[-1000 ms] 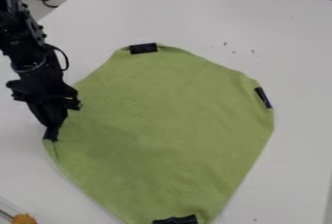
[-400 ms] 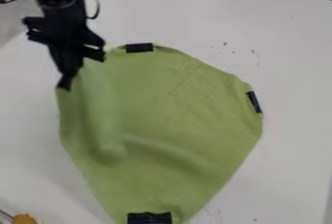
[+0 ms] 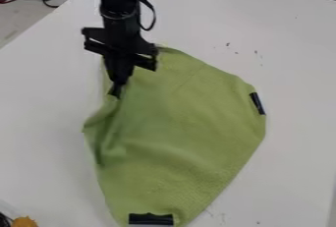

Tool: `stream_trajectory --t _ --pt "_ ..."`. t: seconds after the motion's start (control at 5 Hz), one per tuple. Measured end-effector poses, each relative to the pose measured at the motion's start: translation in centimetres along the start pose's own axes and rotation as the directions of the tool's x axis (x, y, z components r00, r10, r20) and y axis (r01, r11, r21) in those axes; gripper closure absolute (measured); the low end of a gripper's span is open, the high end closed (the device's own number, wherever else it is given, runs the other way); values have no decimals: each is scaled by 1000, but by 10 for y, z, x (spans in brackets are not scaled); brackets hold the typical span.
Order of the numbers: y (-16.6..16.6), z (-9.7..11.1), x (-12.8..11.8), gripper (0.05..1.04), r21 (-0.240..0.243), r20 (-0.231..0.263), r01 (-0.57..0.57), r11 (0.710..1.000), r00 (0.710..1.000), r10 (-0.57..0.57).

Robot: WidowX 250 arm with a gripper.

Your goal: Fold the cloth from bottom left to right

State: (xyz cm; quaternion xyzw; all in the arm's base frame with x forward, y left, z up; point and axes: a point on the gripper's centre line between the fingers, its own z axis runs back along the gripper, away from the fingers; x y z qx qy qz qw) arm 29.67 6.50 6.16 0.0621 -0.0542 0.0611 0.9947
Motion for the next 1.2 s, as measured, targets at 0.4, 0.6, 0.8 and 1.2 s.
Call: stream_trajectory --t 0.4,0.6,0.8,1.2 --pt "-35 -8 19 992 -56 9 3 998 1000 -2" --pt "-41 -2 25 827 -59 8 54 997 999 -54" --pt "-42 0 24 554 -65 -1 83 994 997 -83" --pt "-41 5 24 73 -67 -23 115 991 993 -117"
